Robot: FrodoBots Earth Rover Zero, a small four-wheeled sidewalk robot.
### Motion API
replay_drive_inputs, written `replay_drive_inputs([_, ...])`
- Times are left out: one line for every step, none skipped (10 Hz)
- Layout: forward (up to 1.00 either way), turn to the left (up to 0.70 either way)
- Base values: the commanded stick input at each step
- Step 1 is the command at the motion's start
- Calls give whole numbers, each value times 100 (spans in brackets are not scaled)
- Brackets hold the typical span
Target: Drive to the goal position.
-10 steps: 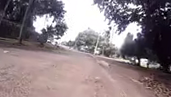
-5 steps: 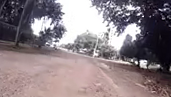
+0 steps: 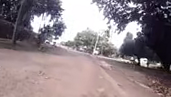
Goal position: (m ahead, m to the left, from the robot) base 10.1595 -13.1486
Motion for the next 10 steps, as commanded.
replay_drive_inputs([70, 0])
replay_drive_inputs([70, 0])
replay_drive_inputs([70, 0])
replay_drive_inputs([70, 0])
replay_drive_inputs([70, 16])
replay_drive_inputs([70, 35])
replay_drive_inputs([70, 29])
replay_drive_inputs([70, 7])
replay_drive_inputs([70, 0])
replay_drive_inputs([70, 0])
